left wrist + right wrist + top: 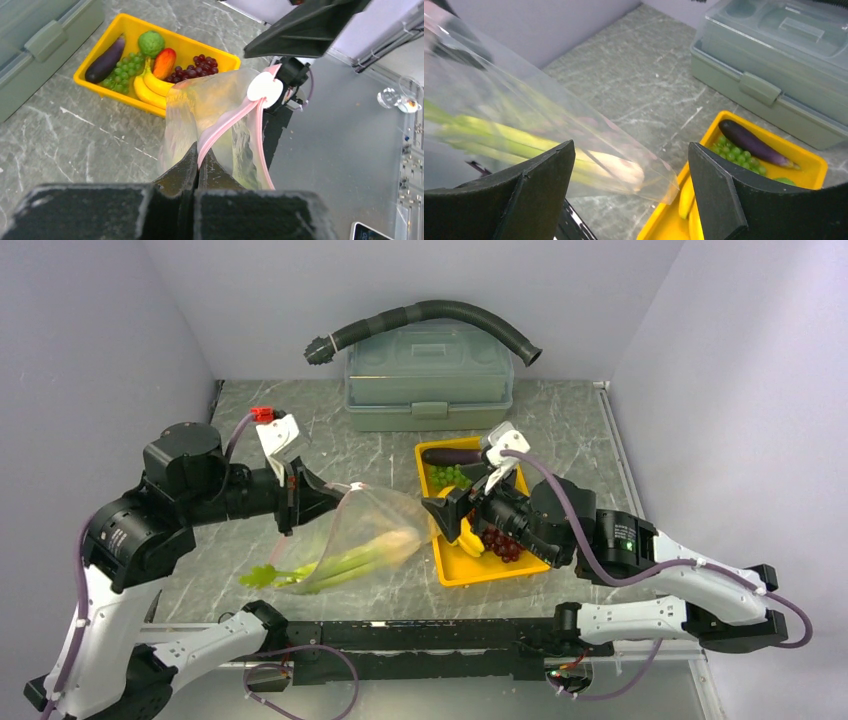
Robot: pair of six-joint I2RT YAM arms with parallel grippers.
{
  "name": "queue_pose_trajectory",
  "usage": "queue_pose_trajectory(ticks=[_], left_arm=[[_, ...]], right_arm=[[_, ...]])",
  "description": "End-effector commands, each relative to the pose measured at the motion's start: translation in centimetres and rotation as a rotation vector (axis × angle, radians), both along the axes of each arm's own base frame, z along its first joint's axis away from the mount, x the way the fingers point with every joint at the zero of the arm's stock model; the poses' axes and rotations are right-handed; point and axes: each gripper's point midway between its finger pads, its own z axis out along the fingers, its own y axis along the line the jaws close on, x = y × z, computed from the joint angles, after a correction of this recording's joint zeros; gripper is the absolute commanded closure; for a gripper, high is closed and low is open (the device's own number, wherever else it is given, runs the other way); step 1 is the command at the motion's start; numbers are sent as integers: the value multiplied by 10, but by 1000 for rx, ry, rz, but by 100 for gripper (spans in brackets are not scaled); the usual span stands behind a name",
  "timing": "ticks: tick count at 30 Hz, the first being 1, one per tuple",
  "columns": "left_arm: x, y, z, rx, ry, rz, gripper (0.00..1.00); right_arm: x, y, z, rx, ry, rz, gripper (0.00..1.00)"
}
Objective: Place the food in the zip-top bag and seal the zipper
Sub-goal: Adjust the zipper food storage bag at the center of the board.
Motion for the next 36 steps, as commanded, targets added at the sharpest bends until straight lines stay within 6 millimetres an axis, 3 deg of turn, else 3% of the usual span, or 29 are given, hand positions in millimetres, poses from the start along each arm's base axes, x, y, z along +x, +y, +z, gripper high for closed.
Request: queue_pose_trajectory(ticks=[1, 9, 21, 26, 36], left_arm=[[-23, -3, 20, -32, -97, -144, 100], [-45, -5, 21, -41, -92, -260, 100], [-72, -3, 27, -78, -96, -373, 100], [-84, -2, 34, -103, -96, -418, 100], [-111, 3, 52, -165, -130, -519, 100]], right_arm=[[-6, -10, -18, -72, -21, 48, 13], [-24, -14, -47, -167, -116, 207, 9], [-79, 6, -97, -301, -137, 605, 5], [-79, 9, -112, -323, -148, 625, 4], [-86, 12, -121, -317, -162, 671, 4]])
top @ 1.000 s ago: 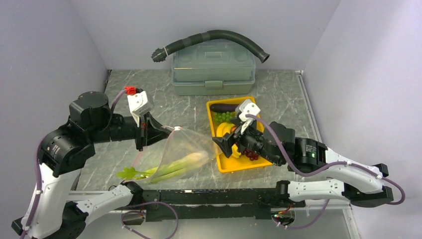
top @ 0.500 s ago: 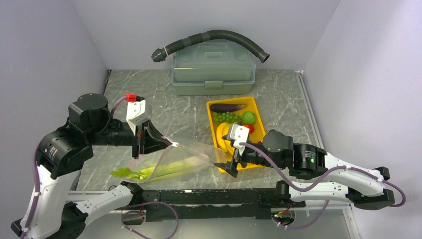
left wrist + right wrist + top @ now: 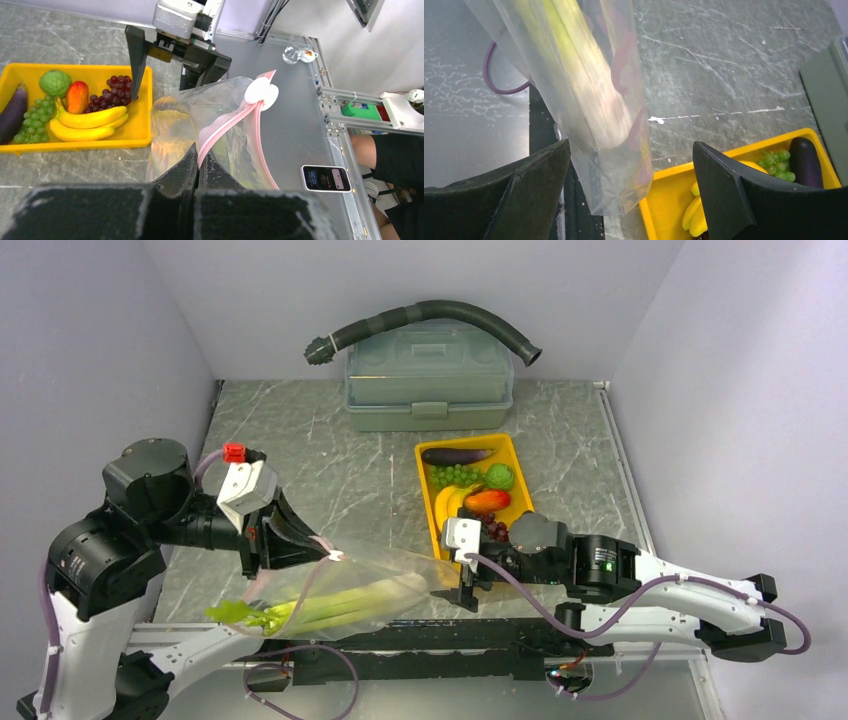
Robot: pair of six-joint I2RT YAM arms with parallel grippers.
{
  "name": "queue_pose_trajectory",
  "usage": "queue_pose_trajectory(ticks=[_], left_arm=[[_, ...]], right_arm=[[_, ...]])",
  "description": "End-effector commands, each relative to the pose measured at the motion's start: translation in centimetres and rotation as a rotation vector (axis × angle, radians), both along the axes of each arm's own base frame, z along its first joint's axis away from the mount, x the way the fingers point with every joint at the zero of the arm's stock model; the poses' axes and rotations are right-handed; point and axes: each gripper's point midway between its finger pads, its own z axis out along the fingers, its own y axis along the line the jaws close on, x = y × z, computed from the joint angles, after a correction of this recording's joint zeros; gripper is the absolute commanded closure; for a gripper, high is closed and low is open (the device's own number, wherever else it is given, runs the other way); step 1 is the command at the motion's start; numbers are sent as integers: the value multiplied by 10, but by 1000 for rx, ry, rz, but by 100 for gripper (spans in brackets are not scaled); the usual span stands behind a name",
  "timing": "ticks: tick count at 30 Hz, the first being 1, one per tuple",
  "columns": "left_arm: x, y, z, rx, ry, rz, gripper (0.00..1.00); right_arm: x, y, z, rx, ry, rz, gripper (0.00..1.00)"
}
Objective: Place the food in the zip-top bag and seal the zipper
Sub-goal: Adjust the zipper food storage bag at the center of the board.
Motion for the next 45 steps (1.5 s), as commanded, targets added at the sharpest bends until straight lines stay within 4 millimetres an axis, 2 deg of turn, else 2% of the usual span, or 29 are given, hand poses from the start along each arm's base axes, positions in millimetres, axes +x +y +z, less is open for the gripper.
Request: queue_pose_trajectory(ticks=[1, 7, 9, 10, 13, 15, 21, 24, 31, 34, 37, 39, 40, 41, 42, 43, 44, 45], left_arm=[[-18, 3, 24, -80, -86, -81, 100], [-18, 2, 28, -96, -94, -83, 100], [-19, 3, 30, -103, -102, -82, 100], [-19, 3, 30, -107, -105, -82, 100], [-21, 4, 33, -114, -111, -81, 100], [-21, 5, 32, -111, -112, -73, 100], [-17, 7, 24, -94, -103, -33, 100], [-9, 9, 15, -85, -102, 28, 100], [28, 24, -6, -79, -96, 325, 100], [47, 42, -8, -118, -125, 506, 100], [62, 73, -4, -192, -165, 727, 100], [68, 99, -1, -267, -195, 874, 100], [67, 111, 0, -308, -211, 927, 100], [63, 122, 3, -363, -227, 967, 100], [61, 134, 3, -413, -239, 1018, 100], [51, 146, 5, -485, -261, 1035, 100], [46, 154, 8, -548, -272, 1051, 100], [43, 158, 6, -581, -267, 1061, 100]], right_arm=[[-9, 6, 10, 59, -10, 67, 5], [-18, 8, 7, 71, 10, 117, 18], [-20, 9, 5, 64, 16, 124, 28], [-20, 10, 4, 58, 20, 130, 37], [-16, 12, 5, 50, 17, 110, 81], [-13, 12, 8, 53, 7, 93, 100], [-9, 8, 36, 96, -5, 63, 100], [-10, 4, 58, 108, 5, 53, 100], [-5, -5, 91, 69, 50, -13, 100], [-2, -12, 107, 33, 85, -67, 100], [-1, -16, 122, 62, 109, -99, 100], [-22, -9, 121, 61, 144, 27, 100], [-32, -9, 113, 18, 165, 77, 100], [-29, -9, 109, -4, 162, 64, 100], [-11, -13, 105, -22, 133, -39, 100], [16, -20, 107, -9, 78, -192, 100], [42, -31, 112, 15, 20, -347, 100], [51, -39, 127, 61, 9, -409, 100]])
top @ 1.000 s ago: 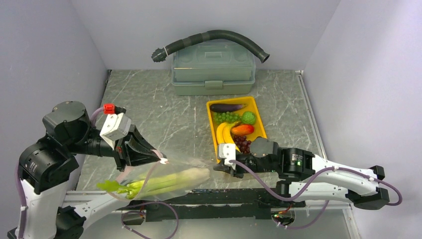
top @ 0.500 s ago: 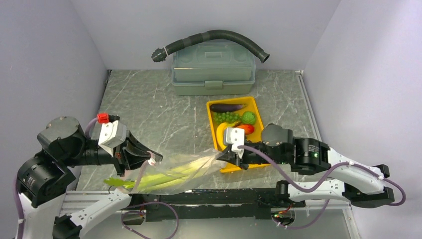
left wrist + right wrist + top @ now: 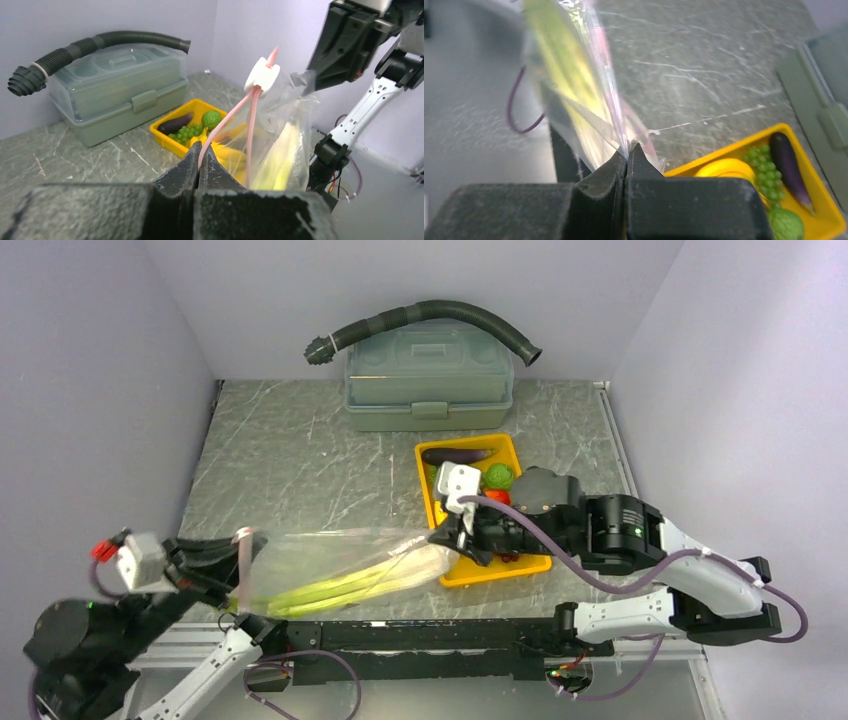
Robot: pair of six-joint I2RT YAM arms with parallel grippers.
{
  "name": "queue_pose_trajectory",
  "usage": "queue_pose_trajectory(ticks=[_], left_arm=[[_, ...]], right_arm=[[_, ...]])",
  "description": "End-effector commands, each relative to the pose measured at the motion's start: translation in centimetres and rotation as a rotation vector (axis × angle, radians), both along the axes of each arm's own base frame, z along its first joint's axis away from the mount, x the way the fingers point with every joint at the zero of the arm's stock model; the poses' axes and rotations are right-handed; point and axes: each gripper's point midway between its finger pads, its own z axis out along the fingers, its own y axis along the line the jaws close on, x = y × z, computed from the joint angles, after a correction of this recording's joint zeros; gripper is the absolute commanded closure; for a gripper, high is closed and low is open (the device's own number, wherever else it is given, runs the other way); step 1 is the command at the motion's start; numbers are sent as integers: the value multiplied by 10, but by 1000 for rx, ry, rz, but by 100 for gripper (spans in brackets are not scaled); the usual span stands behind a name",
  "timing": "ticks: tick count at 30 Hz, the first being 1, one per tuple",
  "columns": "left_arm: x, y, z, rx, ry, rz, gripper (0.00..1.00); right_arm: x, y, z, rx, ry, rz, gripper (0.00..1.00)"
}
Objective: Place the food in the zip-top bag and seal the zipper
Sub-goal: Adjust the zipper food storage bag at the center of the board.
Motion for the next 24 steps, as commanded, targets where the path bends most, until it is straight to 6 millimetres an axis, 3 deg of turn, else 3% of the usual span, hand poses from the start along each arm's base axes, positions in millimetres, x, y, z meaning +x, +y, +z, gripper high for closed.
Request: queue_pose_trajectory(ticks=[1, 3, 4, 5, 6, 7, 8, 9, 11, 12, 13, 15, 16, 17, 19, 21, 22, 24], left_arm=[[2, 62, 26, -263, -117, 280, 100], [1, 62, 20, -260, -96, 279, 100], [2, 60, 19, -248, -85, 272, 100], [2, 57, 19, -234, -77, 260, 100], [3, 53, 19, -220, -72, 244, 100], [4, 48, 19, -208, -67, 226, 100], [5, 43, 20, -197, -61, 210, 100], [5, 38, 21, -185, -56, 185, 100], [6, 28, 22, -156, -45, 147, 100], [7, 24, 22, -140, -38, 130, 100], [8, 20, 22, -128, -34, 118, 100], [11, 15, 23, -112, -27, 104, 100], [11, 13, 23, -111, -30, 100, 100], [12, 12, 24, -109, -30, 96, 100], [12, 13, 24, -105, -35, 100, 100], [13, 14, 22, -103, -37, 108, 100], [13, 15, 21, -108, -38, 113, 100], [14, 14, 19, -115, -35, 113, 100]], right_arm=[[40, -38, 36, 73, -67, -277, 100], [-23, -15, 44, 101, 23, 92, 100], [-34, -11, 43, 85, 33, 152, 100], [-20, -8, 35, 47, 8, 68, 100], [25, -17, 28, 10, -70, -185, 100], [84, -46, 29, -11, -198, -537, 100], [97, -49, 26, -36, -189, -581, 100], [69, -28, 22, -45, -69, -341, 100], [-22, 5, 29, -7, 65, 164, 100], [-32, 11, 27, -8, 14, 161, 100], [-13, 8, 22, -30, -60, 26, 100], [78, -30, 19, -79, -225, -497, 100], [106, -47, 21, -96, -168, -587, 100], [88, -31, 12, -104, -51, -393, 100], [19, 3, 11, -63, 52, -8, 100], [35, -2, 13, -44, -35, -168, 100], [41, -1, 0, -50, -51, -190, 100], [45, 19, -58, -176, -8, -110, 100]])
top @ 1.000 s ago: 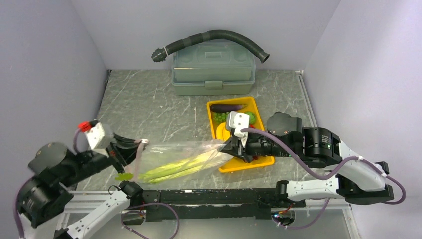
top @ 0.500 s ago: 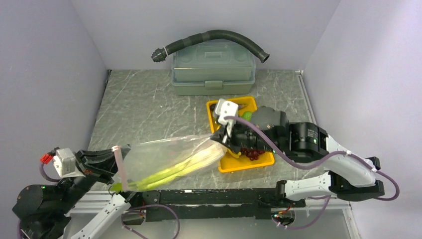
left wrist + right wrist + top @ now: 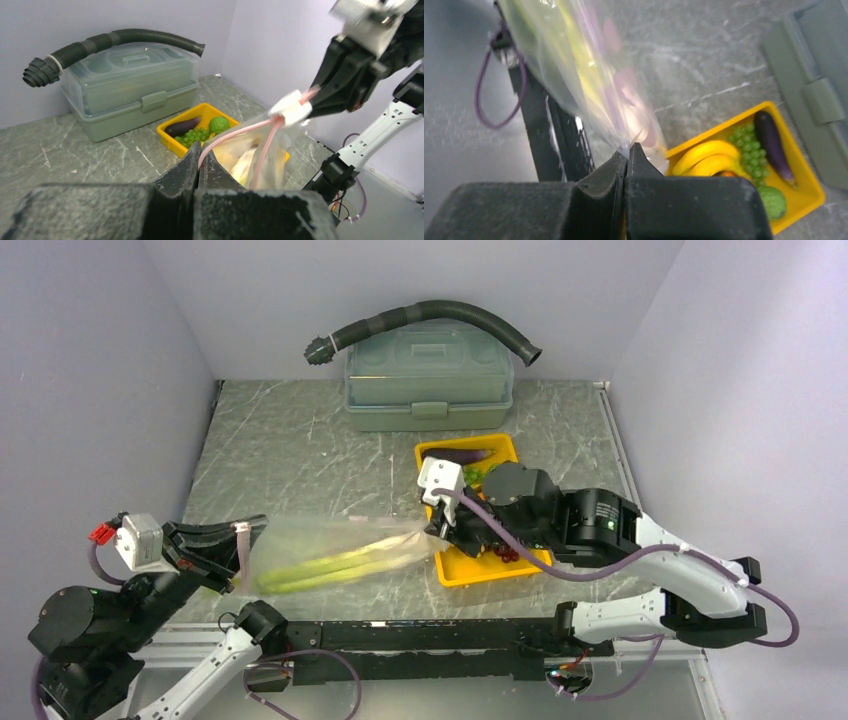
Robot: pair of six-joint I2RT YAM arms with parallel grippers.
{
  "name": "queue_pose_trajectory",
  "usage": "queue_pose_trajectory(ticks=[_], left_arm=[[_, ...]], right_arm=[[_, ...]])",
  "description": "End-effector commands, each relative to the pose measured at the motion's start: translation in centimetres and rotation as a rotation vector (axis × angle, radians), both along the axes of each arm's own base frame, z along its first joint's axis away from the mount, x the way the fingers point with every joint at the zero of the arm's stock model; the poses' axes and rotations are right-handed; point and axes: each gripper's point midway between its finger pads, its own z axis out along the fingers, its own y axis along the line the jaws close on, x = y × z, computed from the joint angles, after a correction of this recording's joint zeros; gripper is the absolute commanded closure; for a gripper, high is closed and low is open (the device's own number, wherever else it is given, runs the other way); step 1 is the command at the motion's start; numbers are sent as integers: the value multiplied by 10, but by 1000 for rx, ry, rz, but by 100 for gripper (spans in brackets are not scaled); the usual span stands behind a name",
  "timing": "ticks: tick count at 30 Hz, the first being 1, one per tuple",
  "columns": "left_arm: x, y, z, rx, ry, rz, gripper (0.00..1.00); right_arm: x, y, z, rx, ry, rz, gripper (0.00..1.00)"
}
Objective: Place the food in the zip-top bag and seal the zipper
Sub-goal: Adjust the zipper food storage bag at the center of the board.
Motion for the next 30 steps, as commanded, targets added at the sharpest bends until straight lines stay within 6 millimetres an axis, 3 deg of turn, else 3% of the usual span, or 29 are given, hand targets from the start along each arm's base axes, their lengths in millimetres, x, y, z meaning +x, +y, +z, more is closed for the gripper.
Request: queue_pose_trajectory(ticks=[1, 2, 3, 5, 6, 7, 9, 10, 11, 13, 14, 16, 17, 18, 19, 21, 22, 23, 25, 26, 27, 28, 30], left_arm=[[0, 8, 15, -41, -69, 40, 100], [2, 8, 14, -38, -67, 42, 100], [3, 7, 12, -34, -62, 43, 100], [6, 6, 10, -31, -53, 47, 100], [6, 6, 10, -34, -51, 48, 100], [5, 6, 12, -36, -55, 46, 100], [3, 8, 13, -31, -59, 48, 100], [3, 10, 13, -27, -60, 57, 100], [4, 12, 13, -24, -60, 67, 100], [4, 14, 12, -26, -57, 81, 100], [4, 15, 12, -30, -57, 82, 100], [4, 14, 12, -32, -61, 79, 100], [4, 15, 12, -27, -62, 82, 100], [5, 15, 13, -22, -61, 85, 100], [5, 15, 13, -17, -60, 86, 100], [4, 16, 14, -17, -61, 87, 100], [4, 16, 13, -19, -57, 85, 100], [3, 16, 14, -23, -61, 85, 100], [4, 16, 14, -26, -58, 87, 100], [5, 15, 14, -23, -58, 84, 100], [6, 13, 13, -18, -55, 82, 100], [8, 12, 11, -12, -49, 82, 100], [8, 12, 10, -8, -39, 80, 100]], right_arm=[[6, 8, -72, -198, 71, 22, 100], [11, 4, -83, -299, 108, -30, 100], [12, -1, -78, -316, 117, -55, 100], [8, 12, -24, -42, 58, -17, 100], [2, 15, -16, 52, 31, 24, 100], [-6, 19, -29, 35, 54, 80, 100], [3, 11, -69, -201, 114, 11, 100], [13, 6, -70, -251, 112, -42, 100], [19, 4, -56, -210, 84, -65, 100], [22, -2, -11, 31, 12, -71, 100], [6, 4, 4, 117, 21, 26, 100], [-14, 27, -28, -32, 123, 124, 100], [-16, 29, -47, -146, 134, 107, 100], [-13, 26, -51, -190, 110, 65, 100], [-11, 26, -35, -128, 85, 53, 100], [-16, 17, 27, 158, 13, 81, 100], [-19, 12, 41, 262, -19, 98, 100], [-19, 18, 26, 239, -5, 109, 100], [8, 29, -60, -95, 95, -5, 100], [15, 31, -93, -234, 151, -31, 100], [19, 34, -102, -274, 168, -40, 100], [16, 36, -84, -208, 150, -15, 100], [2, 32, -9, 81, 66, 65, 100]])
